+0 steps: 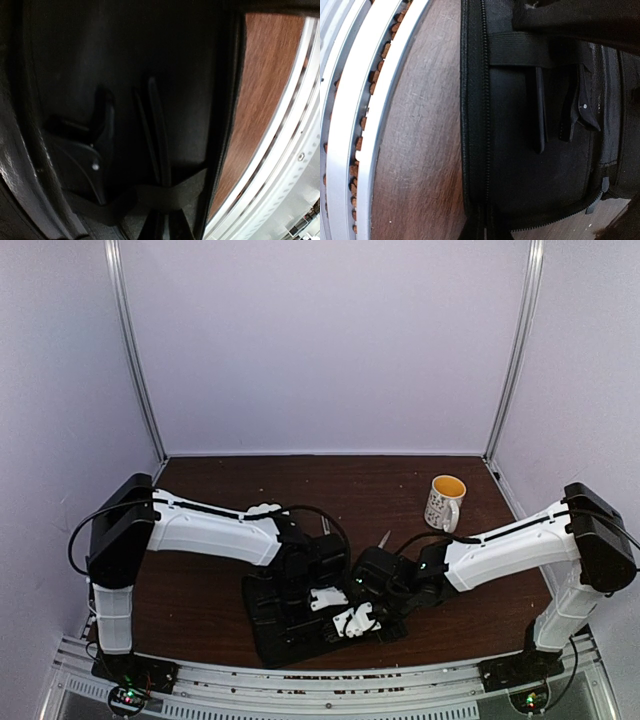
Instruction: Sort the hair-cutting tools
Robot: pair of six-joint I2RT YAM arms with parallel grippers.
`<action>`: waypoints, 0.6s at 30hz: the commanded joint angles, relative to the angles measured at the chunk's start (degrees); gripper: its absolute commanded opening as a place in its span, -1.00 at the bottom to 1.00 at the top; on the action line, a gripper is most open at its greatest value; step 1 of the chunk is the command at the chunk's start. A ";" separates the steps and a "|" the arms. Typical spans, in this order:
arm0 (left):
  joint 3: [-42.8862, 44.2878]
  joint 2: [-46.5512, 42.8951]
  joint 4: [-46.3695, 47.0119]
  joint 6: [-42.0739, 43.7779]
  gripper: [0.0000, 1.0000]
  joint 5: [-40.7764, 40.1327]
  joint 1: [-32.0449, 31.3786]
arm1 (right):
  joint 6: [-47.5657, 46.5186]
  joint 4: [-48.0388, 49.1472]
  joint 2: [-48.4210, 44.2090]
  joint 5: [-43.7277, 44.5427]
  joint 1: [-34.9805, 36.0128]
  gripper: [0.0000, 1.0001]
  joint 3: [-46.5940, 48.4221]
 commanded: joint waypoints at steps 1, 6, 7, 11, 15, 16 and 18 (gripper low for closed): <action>1.71 0.94 7.21 -0.57 -0.91 0.63 -0.43 | 0.59 -0.91 2.69 -0.23 0.47 -0.96 -0.81; -0.68 -4.20 6.52 -1.90 -0.59 -0.34 -0.43 | 0.52 -0.90 2.56 -0.05 0.45 -0.96 -0.74; -1.18 -5.58 6.18 -2.12 -0.53 -0.72 -0.41 | 0.52 -0.87 2.56 -0.02 0.50 -0.96 -0.70; -2.84 -11.21 3.98 -3.47 -0.22 -3.04 -0.35 | 0.45 -0.89 2.73 0.03 0.45 -0.96 -0.61; -7.37 -15.38 3.75 -5.60 -0.25 -6.24 0.18 | 0.39 -0.93 2.89 0.08 0.47 -0.96 -0.62; -8.78 -15.85 3.78 -6.18 -0.26 -6.98 0.65 | 0.35 -0.84 2.89 0.10 0.51 -0.96 -0.62; -11.76 -16.58 4.28 -7.05 -0.27 -7.87 1.40 | 0.30 -0.83 2.96 0.05 0.50 -0.96 -0.60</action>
